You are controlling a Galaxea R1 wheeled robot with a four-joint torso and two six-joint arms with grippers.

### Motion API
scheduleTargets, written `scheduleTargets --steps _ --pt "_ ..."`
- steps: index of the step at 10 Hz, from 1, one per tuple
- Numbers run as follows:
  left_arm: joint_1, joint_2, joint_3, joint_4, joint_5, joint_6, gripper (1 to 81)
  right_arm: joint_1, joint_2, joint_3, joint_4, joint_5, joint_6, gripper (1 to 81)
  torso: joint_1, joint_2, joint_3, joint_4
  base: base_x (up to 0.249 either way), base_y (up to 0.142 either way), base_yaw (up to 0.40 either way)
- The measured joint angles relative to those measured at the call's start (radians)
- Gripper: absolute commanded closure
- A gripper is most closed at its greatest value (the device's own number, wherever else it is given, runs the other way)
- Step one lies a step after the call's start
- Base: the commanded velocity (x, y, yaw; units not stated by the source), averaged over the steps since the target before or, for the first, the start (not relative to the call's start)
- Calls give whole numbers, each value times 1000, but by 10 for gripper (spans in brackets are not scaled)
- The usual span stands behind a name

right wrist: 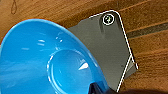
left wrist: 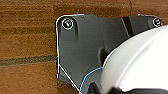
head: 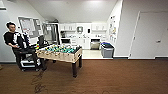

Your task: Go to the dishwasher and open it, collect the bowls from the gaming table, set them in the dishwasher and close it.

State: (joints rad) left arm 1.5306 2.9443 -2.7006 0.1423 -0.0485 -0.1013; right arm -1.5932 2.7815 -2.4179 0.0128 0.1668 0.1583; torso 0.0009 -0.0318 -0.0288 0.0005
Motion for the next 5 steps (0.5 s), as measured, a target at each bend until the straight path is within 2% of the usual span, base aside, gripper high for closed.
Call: scheduleTargets --steps 1,5 --pt "-3 0 0 0 0 0 811 -3 0 0 0 0 0 811 0 0 0 0 0 0 -188" --pt "5 0 1 0 -2 0 811 1 0 -1 -2 1 0 811 0 0 0 0 0 0 0"
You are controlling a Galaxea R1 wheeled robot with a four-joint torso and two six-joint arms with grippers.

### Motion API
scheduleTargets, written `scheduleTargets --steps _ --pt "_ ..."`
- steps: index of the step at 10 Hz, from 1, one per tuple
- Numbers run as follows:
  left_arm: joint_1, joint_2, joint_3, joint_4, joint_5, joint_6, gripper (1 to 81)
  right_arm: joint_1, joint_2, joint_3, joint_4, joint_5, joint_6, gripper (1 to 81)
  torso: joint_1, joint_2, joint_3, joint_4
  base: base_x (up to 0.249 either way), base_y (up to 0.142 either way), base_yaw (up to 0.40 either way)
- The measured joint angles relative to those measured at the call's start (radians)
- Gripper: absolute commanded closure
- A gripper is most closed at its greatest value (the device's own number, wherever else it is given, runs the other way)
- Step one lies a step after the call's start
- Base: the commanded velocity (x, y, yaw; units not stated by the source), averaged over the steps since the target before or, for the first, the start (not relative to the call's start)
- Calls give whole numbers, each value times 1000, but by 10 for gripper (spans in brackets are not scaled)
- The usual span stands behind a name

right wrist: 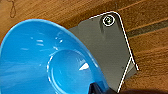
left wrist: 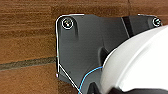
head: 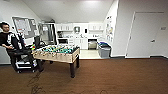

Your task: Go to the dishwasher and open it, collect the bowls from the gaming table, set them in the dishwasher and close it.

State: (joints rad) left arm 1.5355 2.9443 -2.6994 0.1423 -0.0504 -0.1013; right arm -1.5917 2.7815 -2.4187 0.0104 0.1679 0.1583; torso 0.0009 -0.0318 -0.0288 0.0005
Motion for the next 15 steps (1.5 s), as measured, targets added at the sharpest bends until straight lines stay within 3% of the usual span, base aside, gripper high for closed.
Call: scheduleTargets --steps 7,15 --pt "-5 0 -1 0 -2 0 811 1 0 -1 0 -3 0 811 0 0 0 0 0 0 0" --pt "-3 0 -1 0 -6 0 811 -1 0 -1 -1 -1 0 811 -1 0 0 0 95 0 0"
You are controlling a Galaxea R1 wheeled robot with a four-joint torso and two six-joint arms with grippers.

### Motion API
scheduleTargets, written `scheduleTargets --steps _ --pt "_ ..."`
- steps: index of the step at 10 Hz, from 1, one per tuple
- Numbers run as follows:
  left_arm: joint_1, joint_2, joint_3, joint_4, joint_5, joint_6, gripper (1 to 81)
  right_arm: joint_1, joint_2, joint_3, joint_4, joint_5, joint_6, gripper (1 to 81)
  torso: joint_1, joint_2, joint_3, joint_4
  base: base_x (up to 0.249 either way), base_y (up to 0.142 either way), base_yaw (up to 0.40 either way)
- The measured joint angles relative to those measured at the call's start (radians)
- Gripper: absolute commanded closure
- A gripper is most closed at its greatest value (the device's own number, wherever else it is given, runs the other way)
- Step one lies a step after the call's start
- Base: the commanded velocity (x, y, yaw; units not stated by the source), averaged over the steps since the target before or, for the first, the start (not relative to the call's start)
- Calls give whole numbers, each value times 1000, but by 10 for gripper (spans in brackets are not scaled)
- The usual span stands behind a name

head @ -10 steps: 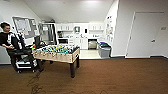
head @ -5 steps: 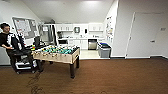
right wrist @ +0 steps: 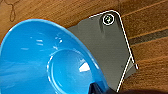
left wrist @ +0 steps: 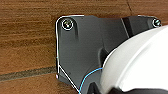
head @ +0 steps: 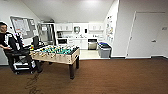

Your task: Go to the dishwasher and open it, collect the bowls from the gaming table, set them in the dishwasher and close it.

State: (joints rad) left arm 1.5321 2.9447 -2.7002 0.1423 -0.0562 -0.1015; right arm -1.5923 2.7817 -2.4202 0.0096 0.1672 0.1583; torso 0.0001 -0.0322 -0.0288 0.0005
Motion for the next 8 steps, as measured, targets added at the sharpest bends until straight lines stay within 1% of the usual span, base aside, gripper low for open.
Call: scheduleTargets --steps 7,8 --pt "1 0 0 0 1 0 811 0 4 -4 0 0 0 811 0 0 0 0 111 0 0" --pt "1 1 0 0 2 0 811 0 2 -6 0 -1 0 811 0 0 0 0 111 -70 0"
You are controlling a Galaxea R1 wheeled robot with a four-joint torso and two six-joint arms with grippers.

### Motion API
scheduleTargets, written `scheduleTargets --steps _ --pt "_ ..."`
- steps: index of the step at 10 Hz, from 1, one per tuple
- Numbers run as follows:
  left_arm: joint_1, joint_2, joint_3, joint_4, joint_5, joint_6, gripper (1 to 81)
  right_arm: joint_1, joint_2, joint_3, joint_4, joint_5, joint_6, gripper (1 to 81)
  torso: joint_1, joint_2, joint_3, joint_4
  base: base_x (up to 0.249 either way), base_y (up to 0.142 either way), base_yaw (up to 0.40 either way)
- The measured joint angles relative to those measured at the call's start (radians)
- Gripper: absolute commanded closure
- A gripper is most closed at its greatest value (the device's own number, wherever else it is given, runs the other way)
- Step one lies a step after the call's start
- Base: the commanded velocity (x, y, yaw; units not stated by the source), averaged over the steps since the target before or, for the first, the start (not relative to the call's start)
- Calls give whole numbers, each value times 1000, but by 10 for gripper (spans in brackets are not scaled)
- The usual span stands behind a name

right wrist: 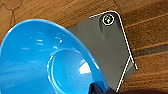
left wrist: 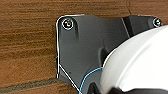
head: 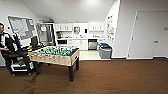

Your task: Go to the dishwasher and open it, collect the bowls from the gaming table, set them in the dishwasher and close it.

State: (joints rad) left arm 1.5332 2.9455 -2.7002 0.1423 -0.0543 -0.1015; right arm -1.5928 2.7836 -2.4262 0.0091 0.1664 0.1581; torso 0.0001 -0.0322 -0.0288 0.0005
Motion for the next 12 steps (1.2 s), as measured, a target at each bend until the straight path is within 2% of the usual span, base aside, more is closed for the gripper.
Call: scheduleTargets --steps 7,12 --pt "-1 7 -4 0 -1 0 811 1 1 -5 -1 -3 0 811 1 0 0 0 111 -78 0" --pt "0 7 -4 0 1 0 811 -3 2 -5 -2 -2 0 811 1 0 0 0 112 0 0"
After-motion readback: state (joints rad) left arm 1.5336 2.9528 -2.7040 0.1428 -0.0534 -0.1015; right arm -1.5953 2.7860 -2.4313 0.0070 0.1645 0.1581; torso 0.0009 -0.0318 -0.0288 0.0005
